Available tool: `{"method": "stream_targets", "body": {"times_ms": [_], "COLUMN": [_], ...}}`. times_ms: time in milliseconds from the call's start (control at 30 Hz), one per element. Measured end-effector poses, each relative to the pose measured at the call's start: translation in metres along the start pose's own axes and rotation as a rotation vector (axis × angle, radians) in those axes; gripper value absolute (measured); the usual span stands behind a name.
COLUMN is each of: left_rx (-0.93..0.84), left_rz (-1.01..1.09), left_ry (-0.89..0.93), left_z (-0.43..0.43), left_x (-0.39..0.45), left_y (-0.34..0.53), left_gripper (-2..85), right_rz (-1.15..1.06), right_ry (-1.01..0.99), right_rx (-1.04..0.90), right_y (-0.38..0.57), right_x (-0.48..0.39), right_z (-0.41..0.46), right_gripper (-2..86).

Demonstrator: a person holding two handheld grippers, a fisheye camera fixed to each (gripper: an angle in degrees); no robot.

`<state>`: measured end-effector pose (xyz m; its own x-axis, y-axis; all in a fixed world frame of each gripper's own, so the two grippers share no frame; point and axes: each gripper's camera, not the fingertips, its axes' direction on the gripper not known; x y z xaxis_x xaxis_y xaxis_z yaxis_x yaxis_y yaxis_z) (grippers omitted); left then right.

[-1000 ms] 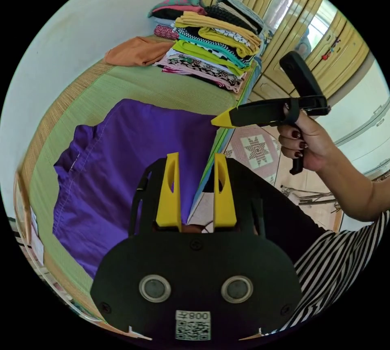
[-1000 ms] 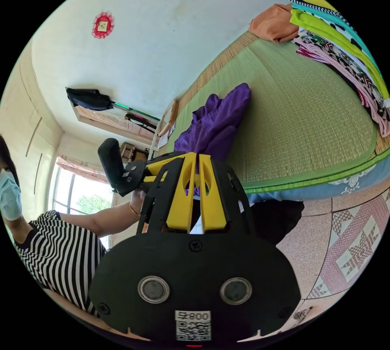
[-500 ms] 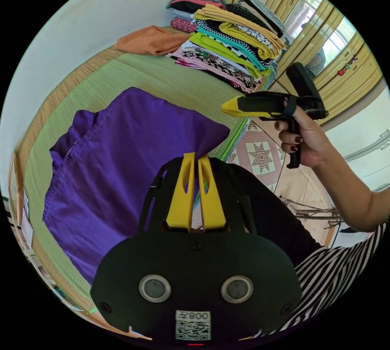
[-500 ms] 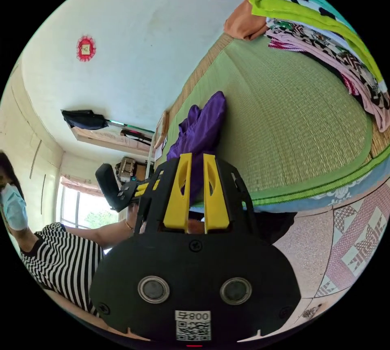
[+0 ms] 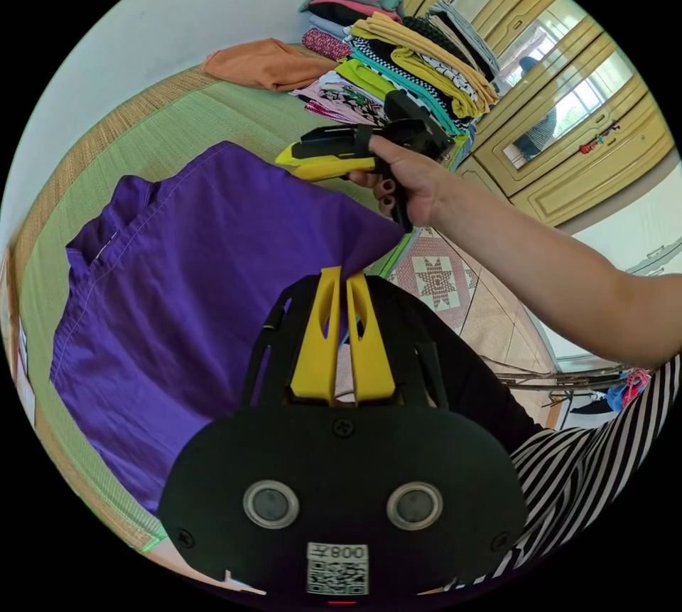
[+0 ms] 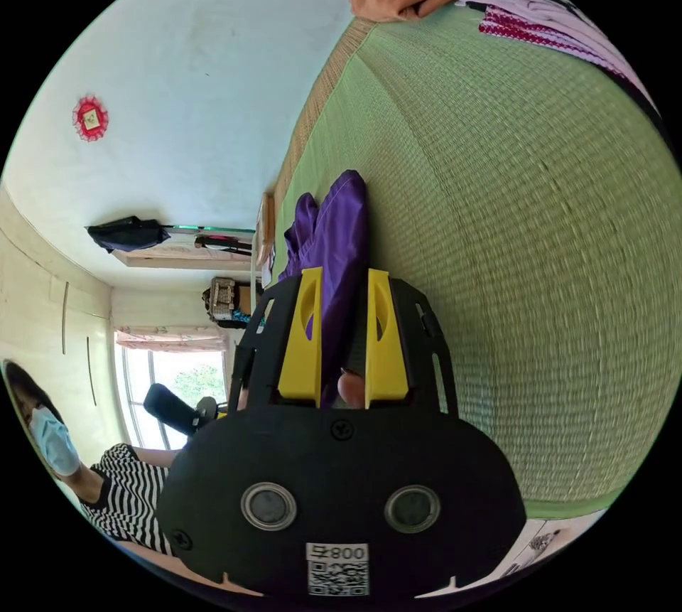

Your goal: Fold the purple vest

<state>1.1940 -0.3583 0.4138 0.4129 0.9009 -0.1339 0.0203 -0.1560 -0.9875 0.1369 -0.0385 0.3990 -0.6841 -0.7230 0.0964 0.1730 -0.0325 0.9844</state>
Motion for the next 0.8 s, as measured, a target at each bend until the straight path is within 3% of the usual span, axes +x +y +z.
{"method": "stream_targets", "body": {"times_ms": [800], "left_rx": [0.090], "left_rz": [-0.055], "left_ry": [0.118], "left_z": [0.008], "left_x": [-0.045], "left_y": [0.031], "left_gripper": [0.6], "right_rz": [0.019], "right_ry": [0.079], "right_rx": [-0.122], "right_y": [-0.129], "right_x": [-0.037], "right_z": [0.112], "right_gripper": [6.5]}}
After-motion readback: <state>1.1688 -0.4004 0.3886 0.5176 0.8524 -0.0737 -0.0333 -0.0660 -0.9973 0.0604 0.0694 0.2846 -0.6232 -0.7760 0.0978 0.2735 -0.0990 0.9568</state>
